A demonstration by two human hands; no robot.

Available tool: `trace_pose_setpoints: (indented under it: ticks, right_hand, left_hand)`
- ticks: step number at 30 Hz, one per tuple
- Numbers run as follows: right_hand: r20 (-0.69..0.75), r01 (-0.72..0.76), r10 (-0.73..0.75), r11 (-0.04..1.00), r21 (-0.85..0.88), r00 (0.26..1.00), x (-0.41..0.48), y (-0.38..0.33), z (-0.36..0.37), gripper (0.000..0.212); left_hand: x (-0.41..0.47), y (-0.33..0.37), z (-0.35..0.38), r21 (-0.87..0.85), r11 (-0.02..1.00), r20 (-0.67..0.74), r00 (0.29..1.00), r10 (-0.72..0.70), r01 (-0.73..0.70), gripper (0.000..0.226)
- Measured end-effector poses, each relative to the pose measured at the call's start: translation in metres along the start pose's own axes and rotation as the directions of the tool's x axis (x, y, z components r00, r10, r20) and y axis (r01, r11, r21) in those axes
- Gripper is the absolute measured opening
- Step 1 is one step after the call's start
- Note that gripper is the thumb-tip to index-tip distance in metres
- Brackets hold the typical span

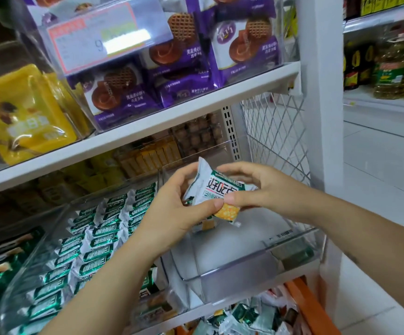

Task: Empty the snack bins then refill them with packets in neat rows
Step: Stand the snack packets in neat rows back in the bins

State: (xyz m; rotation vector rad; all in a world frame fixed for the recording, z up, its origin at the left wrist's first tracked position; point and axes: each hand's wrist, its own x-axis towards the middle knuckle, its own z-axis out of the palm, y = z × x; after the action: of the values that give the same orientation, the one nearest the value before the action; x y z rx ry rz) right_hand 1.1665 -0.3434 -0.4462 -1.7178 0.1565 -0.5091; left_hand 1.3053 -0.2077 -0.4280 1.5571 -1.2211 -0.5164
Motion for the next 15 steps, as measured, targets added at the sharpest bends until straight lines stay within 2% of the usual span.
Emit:
trace_pose_setpoints:
  ticks: [2, 4, 6, 7, 9, 10, 12, 15]
  right_hand:
    - [0.073, -0.031, 0.028, 0.999, 0.031, 0.997, -0.001, -0.001, 0.001, 0.044]
    - [0.046, -0.035, 0.036, 0.999, -0.017, 0.998, 0.002, 0.0, 0.003, 0.044]
    - [0.001, -0.048, 0.049, 0.991, -0.128, 0.999, 0.005, 0.007, 0.002, 0.046]
    - [-0.013, -0.056, 0.054, 0.966, -0.251, 0.998, 0.006, 0.012, 0.002, 0.047]
    - [-0.01, -0.074, 0.08, 0.852, -0.519, 0.997, 0.008, 0.026, 0.003, 0.046]
    - [0.009, -0.08, 0.106, 0.798, -0.598, 0.994, 0.009, 0.034, 0.006, 0.043]
    - [0.074, -0.07, 0.162, 0.734, -0.676, 0.984, 0.015, 0.045, 0.015, 0.041]
    - [0.166, 0.015, 0.203, 0.59, -0.807, 0.965, 0.037, 0.058, 0.026, 0.051]
  left_hand:
    - [-0.002, -0.002, -0.006, 0.05, 0.999, 0.018, 1.0, 0.018, -0.019, 0.067]
    - [-0.005, -0.004, -0.011, 0.068, 0.997, 0.013, 1.0, 0.027, -0.028, 0.058]
    - [-0.009, -0.007, -0.02, 0.164, 0.986, -0.062, 0.997, 0.048, -0.038, 0.041]
    - [-0.011, -0.011, -0.025, 0.261, 0.965, -0.122, 0.991, 0.063, -0.029, 0.032]
    - [-0.014, -0.022, -0.035, 0.43, 0.903, -0.203, 0.974, 0.104, -0.006, 0.019]
    - [-0.016, -0.028, -0.038, 0.47, 0.883, -0.214, 0.969, 0.119, -0.005, 0.019]
    - [-0.018, -0.036, -0.04, 0.509, 0.861, -0.204, 0.968, 0.146, -0.022, 0.02]
    - [-0.02, -0.042, -0.044, 0.506, 0.862, -0.192, 0.968, 0.16, -0.042, 0.021]
